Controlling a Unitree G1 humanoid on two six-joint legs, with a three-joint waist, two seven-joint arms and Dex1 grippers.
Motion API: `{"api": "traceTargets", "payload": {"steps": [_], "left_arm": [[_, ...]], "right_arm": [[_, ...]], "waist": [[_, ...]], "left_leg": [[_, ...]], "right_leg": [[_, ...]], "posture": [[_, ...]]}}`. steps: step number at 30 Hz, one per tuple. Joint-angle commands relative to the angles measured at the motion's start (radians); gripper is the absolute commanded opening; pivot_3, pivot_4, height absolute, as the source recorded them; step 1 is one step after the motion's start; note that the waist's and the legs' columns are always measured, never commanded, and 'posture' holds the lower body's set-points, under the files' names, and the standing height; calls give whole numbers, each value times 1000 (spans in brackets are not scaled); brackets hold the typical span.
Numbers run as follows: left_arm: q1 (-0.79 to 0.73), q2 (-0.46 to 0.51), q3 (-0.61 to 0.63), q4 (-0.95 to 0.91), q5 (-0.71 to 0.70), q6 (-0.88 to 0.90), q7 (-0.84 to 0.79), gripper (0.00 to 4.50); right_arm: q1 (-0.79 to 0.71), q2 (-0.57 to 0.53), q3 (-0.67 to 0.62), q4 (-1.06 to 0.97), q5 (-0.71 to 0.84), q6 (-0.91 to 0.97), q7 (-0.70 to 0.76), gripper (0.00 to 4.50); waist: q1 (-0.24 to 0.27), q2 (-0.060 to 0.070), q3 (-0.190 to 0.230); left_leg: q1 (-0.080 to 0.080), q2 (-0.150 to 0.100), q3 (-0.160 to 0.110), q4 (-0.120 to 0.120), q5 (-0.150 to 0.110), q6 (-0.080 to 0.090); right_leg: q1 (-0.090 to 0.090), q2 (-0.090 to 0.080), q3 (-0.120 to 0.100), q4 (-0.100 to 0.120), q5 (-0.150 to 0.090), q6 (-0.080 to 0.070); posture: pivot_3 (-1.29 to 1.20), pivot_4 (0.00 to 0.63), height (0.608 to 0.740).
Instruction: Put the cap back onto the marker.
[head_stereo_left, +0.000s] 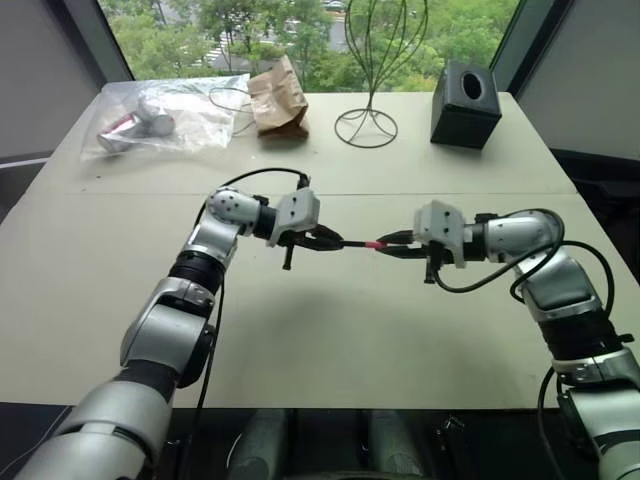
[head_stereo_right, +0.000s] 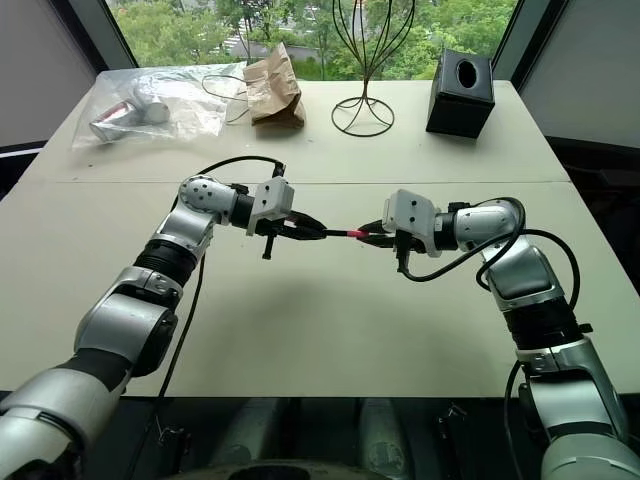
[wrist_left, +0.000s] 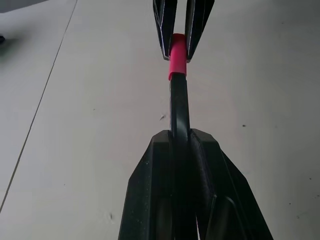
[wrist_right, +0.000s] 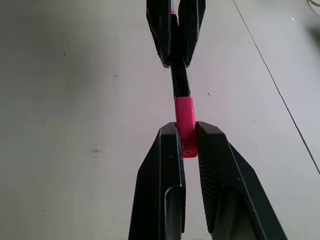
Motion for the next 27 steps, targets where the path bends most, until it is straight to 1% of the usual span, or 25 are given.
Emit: {"api": "traceTargets", "payload": {"steps": [1, 3, 7, 13, 18, 22, 27], "left_arm": [[-5, -61, -17, -39, -1, -37, 24, 0], [-1, -70, -15, -41, 3, -49, 36, 0], [-1, -79, -6, -39, 6, -58, 37, 0], [5, -65, -16, -43, 21, -91, 2, 0], [7, -66, 1, -48, 4, -104, -26, 0], [1, -69, 26, -51, -28, -72, -46, 0], [1, -66, 35, -60, -43, -37, -56, 0]], "right_arm": [[-74, 99, 7, -62, 83, 38, -15, 69], [-81, 129, 3, -69, 88, 63, -20, 69], [-73, 152, -1, -96, 84, 87, -14, 69], [-57, 124, 10, -129, 63, 63, 26, 69], [-42, 79, 24, -119, 16, -35, 72, 69], [-41, 61, 24, -81, -32, -195, 68, 69], [-41, 60, 16, -70, -36, -235, 66, 69]], "waist": [[1, 0, 0], [2, 0, 0], [4, 0, 0], [2, 0, 0], [1, 0, 0], [1, 0, 0], [1, 0, 0]], "left_leg": [[0, 0, 0, 0, 0, 0], [0, 0, 0, 0, 0, 0], [0, 0, 0, 0, 0, 0], [0, 0, 0, 0, 0, 0], [0, 0, 0, 0, 0, 0], [0, 0, 0, 0, 0, 0], [0, 0, 0, 0, 0, 0]], "right_leg": [[0, 0, 0, 0, 0, 0], [0, 0, 0, 0, 0, 0], [0, 0, 0, 0, 0, 0], [0, 0, 0, 0, 0, 0], [0, 0, 0, 0, 0, 0], [0, 0, 0, 0, 0, 0], [0, 0, 0, 0, 0, 0]], "posture": [[0, 150, 740], [0, 150, 740], [0, 150, 740], [0, 150, 740], [0, 150, 740], [0, 150, 740], [0, 150, 740]]}}
